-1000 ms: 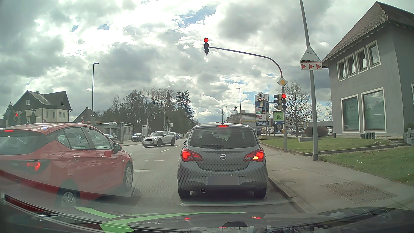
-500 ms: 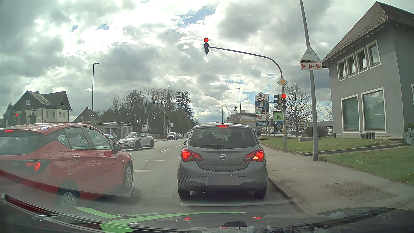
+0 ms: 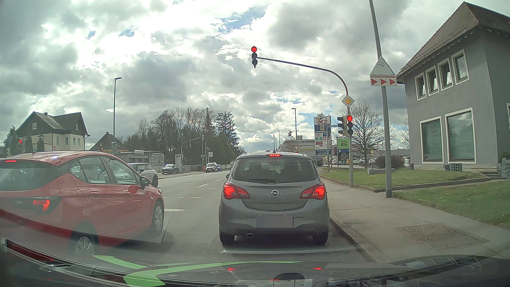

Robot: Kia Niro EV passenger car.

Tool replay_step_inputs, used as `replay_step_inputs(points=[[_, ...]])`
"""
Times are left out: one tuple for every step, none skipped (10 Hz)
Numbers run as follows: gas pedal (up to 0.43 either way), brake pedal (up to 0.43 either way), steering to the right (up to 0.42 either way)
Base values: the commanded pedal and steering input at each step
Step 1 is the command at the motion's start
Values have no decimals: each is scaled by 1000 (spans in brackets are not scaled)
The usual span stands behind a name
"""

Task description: Follow the waypoints while adhering to traffic rules and regulations

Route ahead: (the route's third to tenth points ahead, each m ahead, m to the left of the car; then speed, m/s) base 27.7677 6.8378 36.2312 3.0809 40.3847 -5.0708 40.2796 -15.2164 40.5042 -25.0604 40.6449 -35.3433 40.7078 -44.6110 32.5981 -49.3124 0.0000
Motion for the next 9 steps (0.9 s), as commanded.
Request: replay_step_inputs(points=[[0,317,-3],[0,317,-3],[0,317,-4],[0,317,-3],[0,317,-4],[0,317,-4],[0,317,-4],[0,317,-4],[0,317,-3]])
